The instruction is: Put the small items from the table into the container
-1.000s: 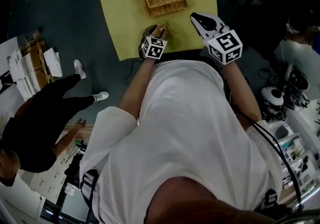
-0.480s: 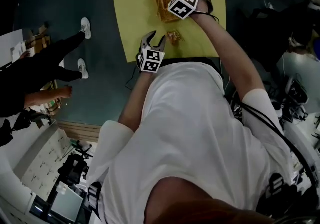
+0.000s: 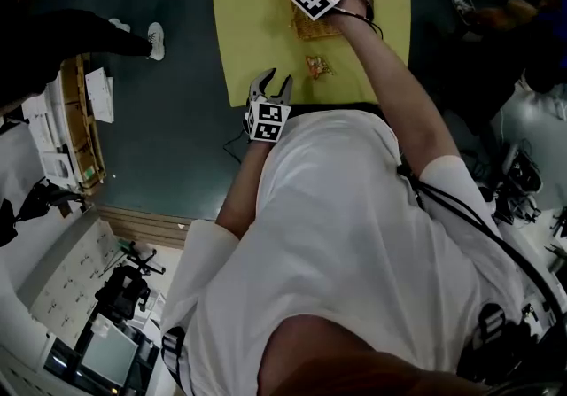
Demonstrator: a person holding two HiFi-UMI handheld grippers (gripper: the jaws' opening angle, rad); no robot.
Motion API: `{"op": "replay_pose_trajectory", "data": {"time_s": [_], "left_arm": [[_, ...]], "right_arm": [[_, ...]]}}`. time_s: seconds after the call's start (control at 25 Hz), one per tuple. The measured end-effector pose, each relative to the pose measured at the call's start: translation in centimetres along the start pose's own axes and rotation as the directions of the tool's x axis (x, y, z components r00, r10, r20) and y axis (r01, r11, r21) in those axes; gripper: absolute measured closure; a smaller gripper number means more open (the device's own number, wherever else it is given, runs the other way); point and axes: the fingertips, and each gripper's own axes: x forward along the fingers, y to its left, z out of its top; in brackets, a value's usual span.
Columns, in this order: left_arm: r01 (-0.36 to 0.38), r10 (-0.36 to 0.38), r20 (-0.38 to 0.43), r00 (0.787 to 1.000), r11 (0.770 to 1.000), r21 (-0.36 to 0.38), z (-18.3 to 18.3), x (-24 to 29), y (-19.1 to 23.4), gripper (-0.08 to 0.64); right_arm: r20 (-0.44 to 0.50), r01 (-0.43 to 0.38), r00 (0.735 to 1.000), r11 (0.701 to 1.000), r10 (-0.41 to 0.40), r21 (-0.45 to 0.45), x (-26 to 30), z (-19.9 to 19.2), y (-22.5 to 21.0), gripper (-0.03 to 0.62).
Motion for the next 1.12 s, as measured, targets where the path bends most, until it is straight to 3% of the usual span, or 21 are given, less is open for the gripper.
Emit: {"op": "replay_pose_trajectory", "data": {"time_s": [0.08,0.16,0.32,0.56,0.68,0.88,1.0,1.04,1.12], "left_arm": [[0.004,-0.005,0.004,1.0,1.0,0.005,0.2,0.3,-0.2,0.397],[0.007,-0.007,0.012,1.0,1.0,0.009,0.5,0.5,-0.2,0.397],[0.008,-0.009,0.037,0.999,1.0,0.026,1.7,0.5,-0.1,0.397],[-0.001,-0.008,0.114,0.993,0.997,0.08,6.0,0.1,1.3,0.397],[-0.019,-0.007,0.179,0.984,0.99,0.143,10.0,-0.7,2.8,0.397],[-0.053,-0.042,0.273,0.961,0.942,0.332,20.6,-2.6,9.3,0.397],[-0.023,-0.093,0.251,0.964,0.905,0.425,25.8,-1.1,11.8,0.397],[-0.023,-0.097,0.253,0.963,0.902,0.432,27.1,-0.7,12.3,0.397],[-0.035,-0.086,0.284,0.955,0.918,0.395,28.8,-0.3,13.1,0.397]], "right_arm": [[-0.008,-0.054,0.998,0.997,0.055,0.046,0.1,-0.4,0.0,0.537],[-0.009,-0.097,0.995,0.994,0.098,0.039,-0.2,-1.0,0.2,0.573],[0.051,-0.155,0.987,0.987,0.154,0.028,-2.8,-2.0,1.0,0.575],[0.247,-0.199,0.953,0.976,0.173,0.085,-10.8,-2.6,1.5,0.575],[0.323,-0.298,0.918,0.937,0.229,0.181,-15.1,-5.8,2.9,0.575],[0.185,-0.446,0.895,0.836,0.407,0.32,-12.7,-16.4,10.0,0.575],[0.155,-0.441,0.897,0.812,0.414,0.381,-8.7,-19.8,12.1,0.574],[0.15,-0.431,0.901,0.81,0.406,0.398,-7.7,-20.3,12.2,0.574],[0.167,-0.415,0.91,0.806,0.38,0.422,-7.4,-20.1,11.7,0.55]]}}
